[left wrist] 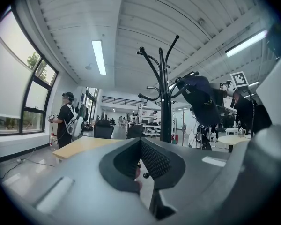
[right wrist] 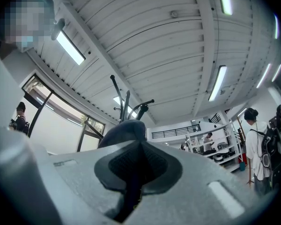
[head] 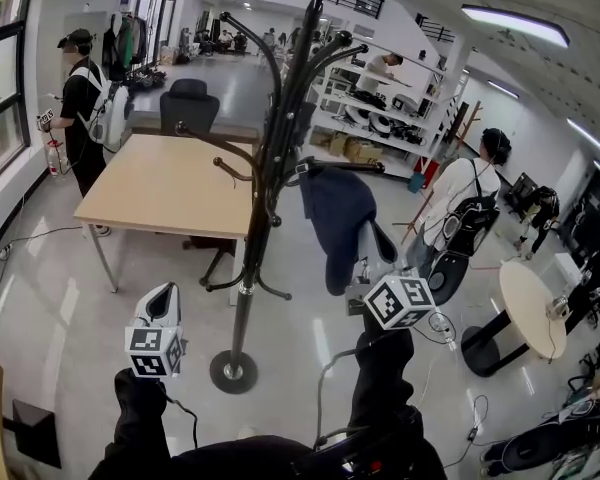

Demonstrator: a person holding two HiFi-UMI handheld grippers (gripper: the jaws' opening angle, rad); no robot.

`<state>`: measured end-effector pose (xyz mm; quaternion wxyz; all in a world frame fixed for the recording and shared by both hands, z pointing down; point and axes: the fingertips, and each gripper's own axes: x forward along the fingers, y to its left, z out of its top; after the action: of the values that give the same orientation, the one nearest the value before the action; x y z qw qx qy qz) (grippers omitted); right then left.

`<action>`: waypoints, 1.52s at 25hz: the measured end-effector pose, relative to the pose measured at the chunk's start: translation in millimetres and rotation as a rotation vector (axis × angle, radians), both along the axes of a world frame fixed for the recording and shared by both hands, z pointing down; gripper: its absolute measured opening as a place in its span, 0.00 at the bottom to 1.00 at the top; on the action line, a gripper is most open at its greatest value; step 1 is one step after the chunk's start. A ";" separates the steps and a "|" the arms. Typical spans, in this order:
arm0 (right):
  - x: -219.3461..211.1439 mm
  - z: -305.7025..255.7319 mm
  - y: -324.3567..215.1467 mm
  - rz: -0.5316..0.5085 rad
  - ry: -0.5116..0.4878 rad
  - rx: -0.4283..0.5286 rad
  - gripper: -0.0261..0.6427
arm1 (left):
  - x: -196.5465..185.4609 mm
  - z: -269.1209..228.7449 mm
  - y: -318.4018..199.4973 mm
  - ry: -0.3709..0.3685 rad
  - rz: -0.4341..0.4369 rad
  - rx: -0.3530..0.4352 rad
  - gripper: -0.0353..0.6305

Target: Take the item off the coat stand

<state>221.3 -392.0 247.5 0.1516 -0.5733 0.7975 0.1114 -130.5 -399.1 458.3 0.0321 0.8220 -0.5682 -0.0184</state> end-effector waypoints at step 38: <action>37.9 -34.7 41.4 0.110 -0.032 0.095 0.06 | 4.6 -1.4 11.5 0.016 0.028 0.023 0.06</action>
<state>259.2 -350.6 212.8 0.1848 -0.6099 0.7563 0.1480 -125.9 -387.6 456.8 0.0275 0.8300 -0.5562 -0.0312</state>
